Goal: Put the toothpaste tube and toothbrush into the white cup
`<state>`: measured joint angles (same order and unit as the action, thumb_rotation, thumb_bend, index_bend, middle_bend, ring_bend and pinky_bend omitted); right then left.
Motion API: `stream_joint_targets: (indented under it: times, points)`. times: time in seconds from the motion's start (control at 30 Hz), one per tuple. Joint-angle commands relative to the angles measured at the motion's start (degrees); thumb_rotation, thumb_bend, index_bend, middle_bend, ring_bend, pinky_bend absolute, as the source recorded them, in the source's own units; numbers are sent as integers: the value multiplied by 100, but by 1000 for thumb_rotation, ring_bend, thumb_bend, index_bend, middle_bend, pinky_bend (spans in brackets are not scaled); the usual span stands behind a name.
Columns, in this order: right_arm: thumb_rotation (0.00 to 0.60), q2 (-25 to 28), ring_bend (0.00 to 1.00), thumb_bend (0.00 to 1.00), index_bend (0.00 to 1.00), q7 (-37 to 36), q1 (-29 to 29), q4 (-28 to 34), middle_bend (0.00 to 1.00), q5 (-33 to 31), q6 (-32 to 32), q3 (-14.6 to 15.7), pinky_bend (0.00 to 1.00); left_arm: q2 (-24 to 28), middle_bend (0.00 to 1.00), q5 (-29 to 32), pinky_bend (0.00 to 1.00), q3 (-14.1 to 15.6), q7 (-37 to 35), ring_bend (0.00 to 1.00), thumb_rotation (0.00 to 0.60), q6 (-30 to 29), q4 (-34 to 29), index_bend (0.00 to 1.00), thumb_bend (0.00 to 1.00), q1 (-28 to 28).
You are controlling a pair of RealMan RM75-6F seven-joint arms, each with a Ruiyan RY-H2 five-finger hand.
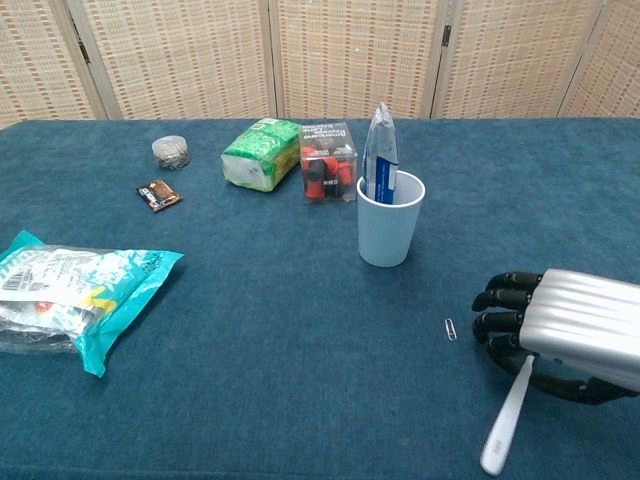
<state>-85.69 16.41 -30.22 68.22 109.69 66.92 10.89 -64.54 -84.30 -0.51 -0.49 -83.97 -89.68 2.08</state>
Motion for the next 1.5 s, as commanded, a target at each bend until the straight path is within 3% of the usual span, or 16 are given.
stream_joint_targets:
  times: [0.03, 0.3, 0.53, 0.63, 0.7, 0.83, 0.9, 1.07, 1.2, 1.3, 1.5]
  points:
    - [600, 80, 180, 361, 544, -72, 19, -66, 332, -75, 156, -117, 197, 8, 116, 7, 198, 0, 5, 141, 600, 7, -1, 175, 248, 1]
    - [600, 219, 180, 364, 554, -306, -184, -483, 335, -328, 237, -516, 197, 2, 116, -16, 198, -5, 99, 142, 600, 44, -87, 175, 248, 42]
    - [600, -92, 180, 324, 550, -761, -474, -1289, 334, -487, 97, -741, 194, 46, 116, -9, 198, -9, 165, 141, 600, 39, -172, 174, 248, 45]
    - [600, -277, 174, 188, 428, -767, -528, -1582, 308, -679, -63, -845, 169, 63, 116, -5, 198, -4, 180, 141, 600, 30, -202, 174, 248, 37]
    - [600, -356, 149, 106, 290, -712, -516, -1675, 268, -820, -124, -916, 146, 70, 116, 9, 198, -6, 185, 142, 600, 22, -208, 174, 248, 28]
    - [600, -392, 106, 71, 173, -529, -435, -1612, 212, -1132, -184, -1067, 116, 78, 116, 38, 197, -3, 188, 141, 600, 29, -204, 175, 248, 18]
    - [600, -330, 105, 127, 168, -599, -399, -1452, 210, -1176, -121, -1070, 115, 76, 116, 43, 197, -1, 190, 141, 600, 40, -199, 175, 248, 20]
    - [600, -61, 105, 496, 226, -864, -311, -869, 246, -1022, 70, -858, 114, 63, 116, 35, 197, -5, 182, 141, 600, 41, -190, 174, 248, 27]
    - [600, 137, 105, 673, 306, -692, -273, -364, 248, -917, -113, -601, 114, 53, 116, 23, 197, 0, 177, 142, 600, 46, -189, 174, 248, 31]
    - [600, 178, 105, 733, 329, -535, -255, -136, 248, -873, -277, -452, 114, 43, 116, 18, 197, 5, 161, 141, 600, 43, -173, 174, 248, 28]
    - [600, 118, 105, 756, 335, -411, -220, -36, 249, -855, -423, -327, 114, 53, 116, 8, 197, 12, 102, 141, 600, 7, -136, 175, 248, 2]
